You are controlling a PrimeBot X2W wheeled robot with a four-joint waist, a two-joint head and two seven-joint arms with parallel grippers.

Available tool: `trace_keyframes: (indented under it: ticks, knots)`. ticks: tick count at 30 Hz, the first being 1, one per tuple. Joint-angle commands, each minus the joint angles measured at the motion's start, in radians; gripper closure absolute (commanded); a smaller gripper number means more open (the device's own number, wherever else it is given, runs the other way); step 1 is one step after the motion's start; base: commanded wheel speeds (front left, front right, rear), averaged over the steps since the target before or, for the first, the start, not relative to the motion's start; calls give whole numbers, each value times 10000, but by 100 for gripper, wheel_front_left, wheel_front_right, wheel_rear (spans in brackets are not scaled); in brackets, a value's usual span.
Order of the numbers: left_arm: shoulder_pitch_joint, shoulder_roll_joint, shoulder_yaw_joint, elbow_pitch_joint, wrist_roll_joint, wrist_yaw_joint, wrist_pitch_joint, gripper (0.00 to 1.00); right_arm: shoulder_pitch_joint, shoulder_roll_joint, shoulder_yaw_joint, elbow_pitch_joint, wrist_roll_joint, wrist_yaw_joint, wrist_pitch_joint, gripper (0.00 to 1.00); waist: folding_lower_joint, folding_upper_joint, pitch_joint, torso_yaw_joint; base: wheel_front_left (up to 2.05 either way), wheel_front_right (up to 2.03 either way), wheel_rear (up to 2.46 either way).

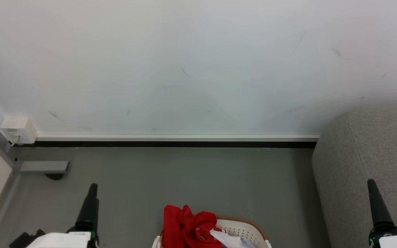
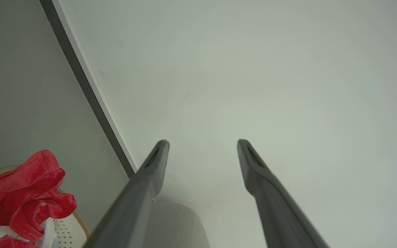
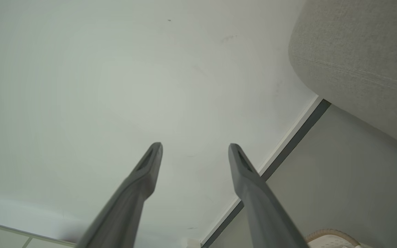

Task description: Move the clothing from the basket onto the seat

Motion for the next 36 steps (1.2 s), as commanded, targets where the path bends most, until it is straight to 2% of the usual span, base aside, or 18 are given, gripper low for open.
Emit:
trace_keyframes:
  ticks: [1,12,18,26,36]
  knots:
    - [-81,63,-70,-217,579,64,-131,0,-70,-69,-113,-245,-750,-3,-79,0,0,0,-4,3,0,0,0]
    - [-7,72,-632,-382,3543,671,-570,0,138,89,-419,-606,-4609,-5,-198,0,0,0,-23,14,0,0,0]
    - [11,97,-854,-433,5092,954,-796,0,236,215,-681,-524,-6290,-6,-270,0,0,0,-37,18,0,0,0]
    - [-49,405,-1298,-335,6739,1352,-1061,0,225,314,-836,-275,-8028,-8,-346,0,0,0,-41,40,0,0,0]
    - [-2,781,-1835,-114,8057,1816,-1387,0,386,654,-1201,-28,-9567,-9,-435,0,0,0,-92,67,0,0,0]
